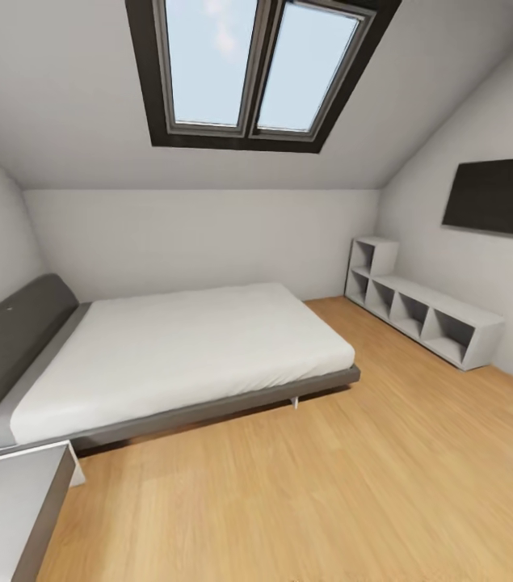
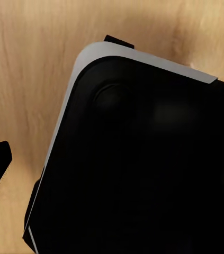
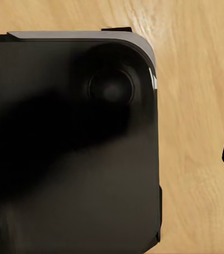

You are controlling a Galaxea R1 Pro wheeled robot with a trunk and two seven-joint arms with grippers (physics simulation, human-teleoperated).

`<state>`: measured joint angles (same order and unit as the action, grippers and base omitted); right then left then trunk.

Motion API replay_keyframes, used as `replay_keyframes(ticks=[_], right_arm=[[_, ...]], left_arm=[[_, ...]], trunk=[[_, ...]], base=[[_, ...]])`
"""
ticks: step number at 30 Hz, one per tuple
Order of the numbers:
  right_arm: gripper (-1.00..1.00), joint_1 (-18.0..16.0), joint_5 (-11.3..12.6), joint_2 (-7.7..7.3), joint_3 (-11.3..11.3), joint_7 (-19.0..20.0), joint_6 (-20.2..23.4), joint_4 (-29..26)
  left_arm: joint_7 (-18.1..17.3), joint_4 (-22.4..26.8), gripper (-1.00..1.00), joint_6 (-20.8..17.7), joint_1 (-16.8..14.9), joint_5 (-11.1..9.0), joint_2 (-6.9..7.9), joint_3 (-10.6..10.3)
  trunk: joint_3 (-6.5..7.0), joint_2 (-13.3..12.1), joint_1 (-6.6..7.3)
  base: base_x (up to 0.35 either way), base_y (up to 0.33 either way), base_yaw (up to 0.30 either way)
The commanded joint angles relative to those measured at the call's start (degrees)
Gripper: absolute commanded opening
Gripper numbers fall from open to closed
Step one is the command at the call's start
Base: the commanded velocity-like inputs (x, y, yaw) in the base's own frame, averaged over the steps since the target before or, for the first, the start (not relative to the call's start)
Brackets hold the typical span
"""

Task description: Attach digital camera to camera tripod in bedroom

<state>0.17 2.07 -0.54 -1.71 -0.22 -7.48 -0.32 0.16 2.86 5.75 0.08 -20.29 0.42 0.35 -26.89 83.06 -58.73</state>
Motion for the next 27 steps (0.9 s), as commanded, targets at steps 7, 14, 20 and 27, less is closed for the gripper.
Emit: replay_keyframes(ticks=[7,14,20,27], right_arm=[[1.00,0.0,0.2,0.01,-0.1,0.0,-0.2,0.0],[1.00,0.0,0.2,0.01,-0.2,0.0,-0.2,0.0],[1.00,0.0,0.2,0.01,-0.1,0.0,-0.2,0.0],[1.00,0.0,0.2,0.01,-0.2,0.0,-0.2,0.0]], left_arm=[[0.0,0.0,1.00,0.1,0.0,-0.2,-0.01,0.0],[0.0,0.0,1.00,0.1,0.0,-0.2,0.02,0.0],[0.0,0.0,1.00,0.1,0.0,-0.2,0.02,0.0],[0.0,0.0,1.00,0.1,0.0,-0.2,0.01,-0.1]], trunk=[[-0.04,0.0,0.00],[-0.04,0.0,0.00],[-0.04,0.0,0.00],[-0.04,0.0,0.00]], base=[[0.000,0.000,-0.292],[0.000,0.000,-0.292],[0.000,0.000,-0.292],[0.000,0.000,-0.292]])
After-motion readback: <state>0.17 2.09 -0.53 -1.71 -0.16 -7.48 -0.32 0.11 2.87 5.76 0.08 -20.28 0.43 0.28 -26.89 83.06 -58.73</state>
